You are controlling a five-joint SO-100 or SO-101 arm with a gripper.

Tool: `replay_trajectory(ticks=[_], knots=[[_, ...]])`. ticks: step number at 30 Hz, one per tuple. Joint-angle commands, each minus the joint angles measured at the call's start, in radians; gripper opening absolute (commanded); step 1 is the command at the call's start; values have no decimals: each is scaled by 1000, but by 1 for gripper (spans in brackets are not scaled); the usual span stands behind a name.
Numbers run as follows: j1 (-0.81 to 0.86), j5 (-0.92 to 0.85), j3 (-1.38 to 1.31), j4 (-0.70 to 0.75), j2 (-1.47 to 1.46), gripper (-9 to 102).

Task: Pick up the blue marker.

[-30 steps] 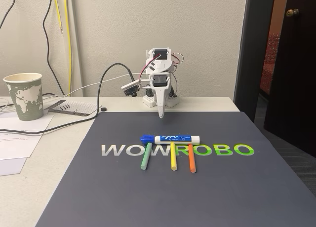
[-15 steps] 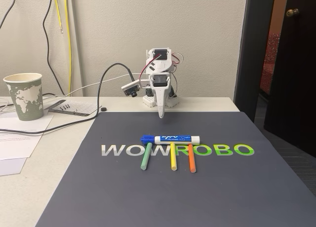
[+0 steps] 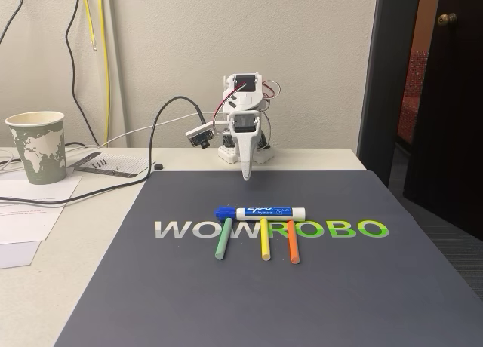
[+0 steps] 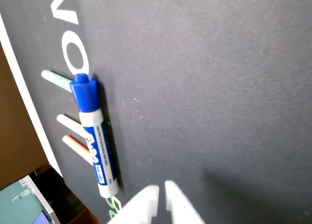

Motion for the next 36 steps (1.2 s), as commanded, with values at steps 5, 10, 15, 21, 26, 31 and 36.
replay_trajectory(ticks=[5,10,15,21,26,31,36], knots=[[-11,-3,-3,-11,57,0],[-11,-6,-3,-11,57,0],[-11,-6,-3,-11,57,0],[-12,-8,-3,-26,57,0],[-15,-6,-6,-58,58,0],[-28,-9,-17,-81,57,0],[-29,-3,-72,-126,-41,0]])
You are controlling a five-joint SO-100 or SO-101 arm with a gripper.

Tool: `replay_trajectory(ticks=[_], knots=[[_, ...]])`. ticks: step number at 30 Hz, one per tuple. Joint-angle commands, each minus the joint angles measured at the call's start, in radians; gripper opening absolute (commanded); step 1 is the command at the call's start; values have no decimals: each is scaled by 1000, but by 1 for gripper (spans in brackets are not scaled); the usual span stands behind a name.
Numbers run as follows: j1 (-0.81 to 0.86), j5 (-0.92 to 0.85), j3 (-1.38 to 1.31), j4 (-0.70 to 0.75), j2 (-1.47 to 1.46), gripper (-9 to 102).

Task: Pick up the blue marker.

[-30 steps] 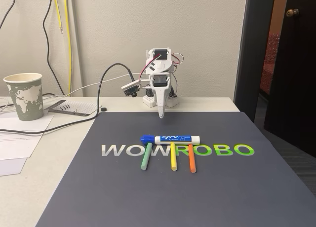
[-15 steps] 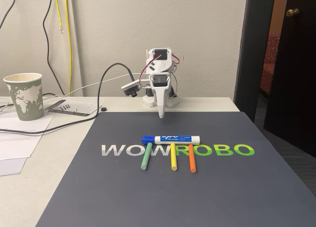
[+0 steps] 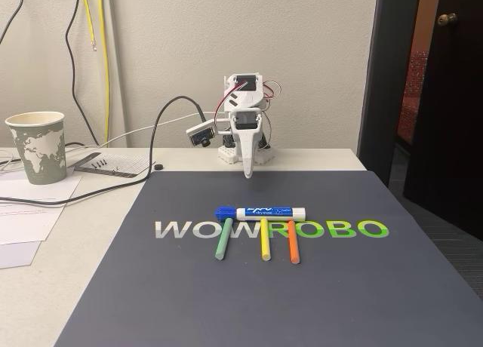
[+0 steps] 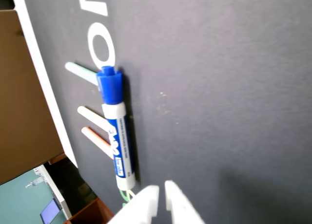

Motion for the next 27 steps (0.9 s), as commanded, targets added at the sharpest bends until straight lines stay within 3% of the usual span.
replay_trajectory(ticks=[1,3,8,16,27], knots=[[-8,8,-104,-54,-115,0],[-3,9,-235,-66,-328,0],[8,26,-629,92,-750,0],[-23,35,-681,-8,-799,0],[-74,32,-908,26,-1100,0]])
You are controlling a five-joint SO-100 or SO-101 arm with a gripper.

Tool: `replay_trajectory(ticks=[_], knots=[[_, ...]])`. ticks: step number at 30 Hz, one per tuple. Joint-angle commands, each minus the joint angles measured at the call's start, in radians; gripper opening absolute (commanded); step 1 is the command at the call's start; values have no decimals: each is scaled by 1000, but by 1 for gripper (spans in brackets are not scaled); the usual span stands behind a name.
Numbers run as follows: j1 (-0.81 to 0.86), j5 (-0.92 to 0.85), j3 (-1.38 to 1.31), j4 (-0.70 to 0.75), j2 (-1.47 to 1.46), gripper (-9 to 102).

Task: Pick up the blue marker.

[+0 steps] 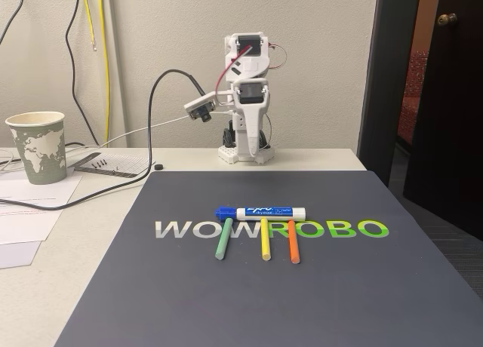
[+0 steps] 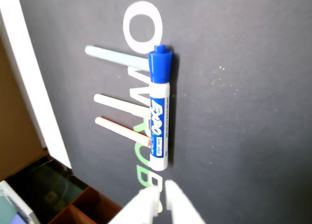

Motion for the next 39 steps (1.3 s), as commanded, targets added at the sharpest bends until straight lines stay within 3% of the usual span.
replay_trajectory(ticks=[1,6,25,39], knots=[[-18,23,-158,11,-143,0],[-17,32,-311,63,-301,0],[-31,94,-373,-106,-540,0],[-5,103,-494,-51,-669,0]])
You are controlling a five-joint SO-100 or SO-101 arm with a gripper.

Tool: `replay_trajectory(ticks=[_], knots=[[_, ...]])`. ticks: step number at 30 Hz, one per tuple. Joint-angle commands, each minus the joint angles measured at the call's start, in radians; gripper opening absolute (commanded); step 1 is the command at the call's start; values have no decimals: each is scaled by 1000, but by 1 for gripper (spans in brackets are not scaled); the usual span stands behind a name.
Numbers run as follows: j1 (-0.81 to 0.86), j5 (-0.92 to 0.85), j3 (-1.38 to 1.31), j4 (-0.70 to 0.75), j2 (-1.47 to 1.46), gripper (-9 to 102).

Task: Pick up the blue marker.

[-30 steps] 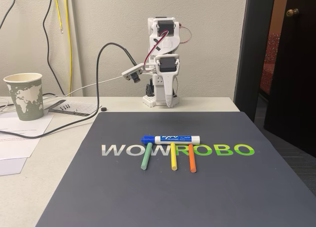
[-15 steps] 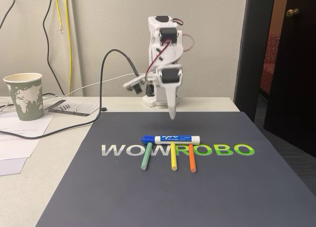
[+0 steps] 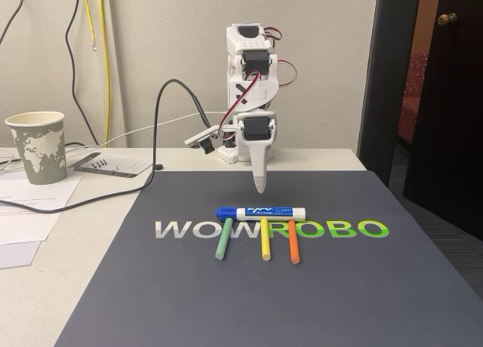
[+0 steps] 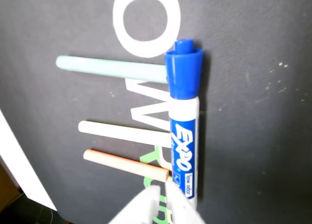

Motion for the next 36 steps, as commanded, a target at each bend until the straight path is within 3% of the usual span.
replay_trajectory(ticks=[1,24,36], knots=[[6,5,-71,20,-11,0],[32,44,-190,129,-104,0],[37,123,-276,262,-153,0]])
